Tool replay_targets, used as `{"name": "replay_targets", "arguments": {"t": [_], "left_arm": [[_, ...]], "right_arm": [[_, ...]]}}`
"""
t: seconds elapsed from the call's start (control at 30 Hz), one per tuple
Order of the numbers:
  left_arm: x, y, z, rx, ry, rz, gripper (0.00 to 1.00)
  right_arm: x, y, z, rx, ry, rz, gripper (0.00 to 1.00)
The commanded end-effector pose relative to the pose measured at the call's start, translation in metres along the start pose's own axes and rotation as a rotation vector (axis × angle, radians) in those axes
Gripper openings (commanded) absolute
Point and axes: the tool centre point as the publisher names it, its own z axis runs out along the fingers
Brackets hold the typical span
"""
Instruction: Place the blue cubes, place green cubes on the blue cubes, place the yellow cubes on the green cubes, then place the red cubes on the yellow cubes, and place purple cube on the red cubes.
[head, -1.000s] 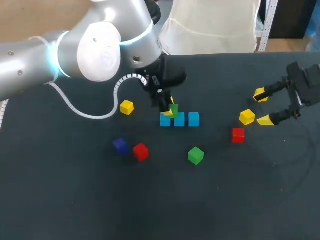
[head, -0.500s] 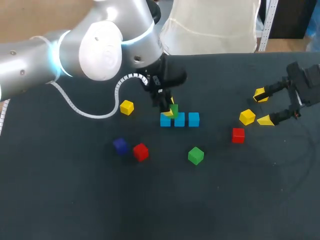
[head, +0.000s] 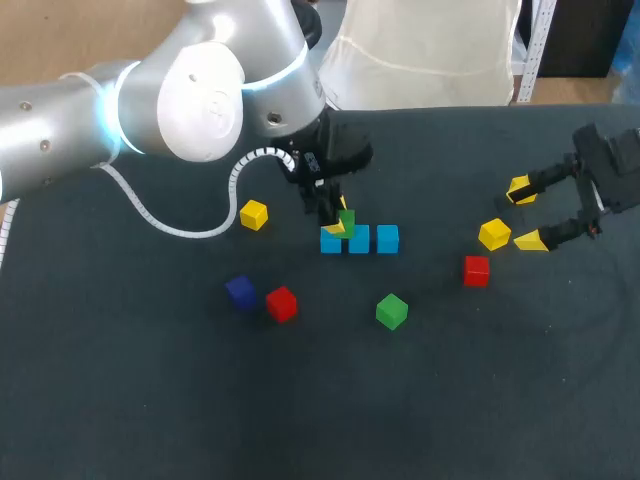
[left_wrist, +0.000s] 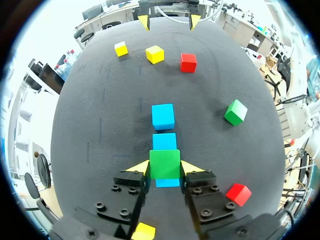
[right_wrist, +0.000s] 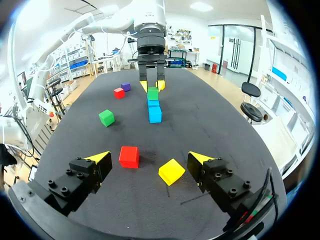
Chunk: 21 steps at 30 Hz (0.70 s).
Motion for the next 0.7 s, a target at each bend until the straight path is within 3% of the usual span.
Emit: {"name": "replay_targets", "arguments": {"t": [0.03,0.33,0.53,0.7], "left_arm": [[-0.0003,0.0021,0.0004,0.004,0.000,0.003,0.03],[-0.0006,0.0024,0.0006,0.006,0.000,0.006,0.18],[-0.0008,0.0025,0.0008,0.008,0.000,0.009,0.22],[-0.0010,0.0028,0.0009,0.009,0.000,0.012,0.35]], "right_arm": [[0.0004,-0.0007,0.0001,-0.001,-0.002,-0.001,1.00],[0.0004,-0.0007,0.0001,-0.001,-0.002,-0.001,1.00],[0.0004,-0.0007,0.0001,-0.001,-0.002,-0.001,1.00],[0.0004,-0.0007,0.0001,-0.001,-0.002,-0.001,1.00]]}}
